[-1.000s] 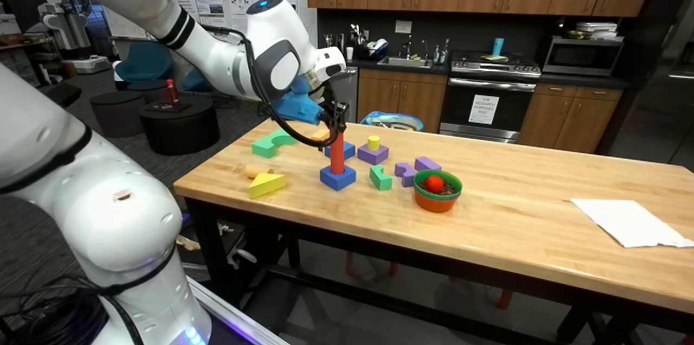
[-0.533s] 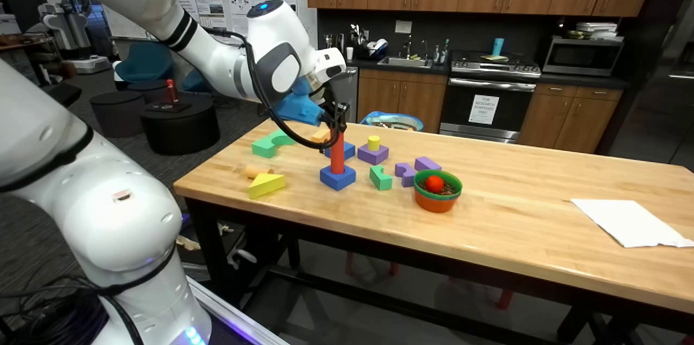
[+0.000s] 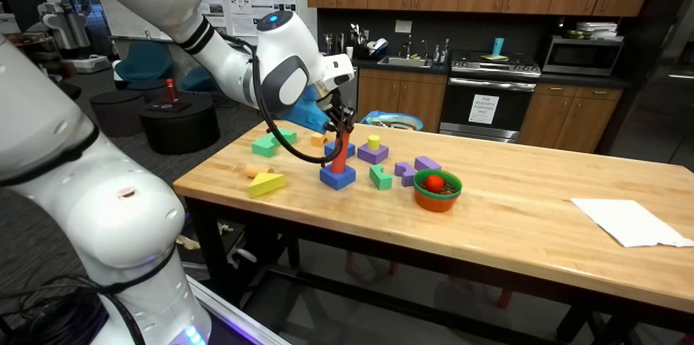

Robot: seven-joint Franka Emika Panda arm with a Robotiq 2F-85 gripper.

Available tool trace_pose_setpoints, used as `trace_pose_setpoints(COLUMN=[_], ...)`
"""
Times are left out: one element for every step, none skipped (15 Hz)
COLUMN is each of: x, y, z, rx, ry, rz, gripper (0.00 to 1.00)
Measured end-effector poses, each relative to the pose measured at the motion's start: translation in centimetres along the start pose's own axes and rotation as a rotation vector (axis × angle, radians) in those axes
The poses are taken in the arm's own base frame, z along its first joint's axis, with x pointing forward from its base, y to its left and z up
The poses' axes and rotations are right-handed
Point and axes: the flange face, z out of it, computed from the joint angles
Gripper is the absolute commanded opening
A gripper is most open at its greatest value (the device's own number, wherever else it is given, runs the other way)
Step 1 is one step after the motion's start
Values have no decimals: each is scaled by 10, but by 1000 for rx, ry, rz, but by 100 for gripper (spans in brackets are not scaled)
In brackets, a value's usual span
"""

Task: Pick up the blue block on the left, move it to the right and then put the orange cylindrical block in the center of the blue block

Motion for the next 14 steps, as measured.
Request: trace_pose_setpoints(x=[0,0,0,0,0,-1,-1,-1,-1,-1,-1,-1,-1,-1], y=[2,3,4,5,6,7,8,9,9,9,9,8,8,8], z=[1,3,3,4,5,5,6,6,6,6,7,7,7,8], rx=[5,8,12,15,18,20,22,24,25,25,25,26,26,26], ry=[5,10,13,15,18,20,20,21,22,23,24,26,28,29], rz=[16,29,39,46,50,54,57,59,60,60,59,57,55,53], gripper=[15,15,15,15,15,15,15,15,15,15,15,15,15,15])
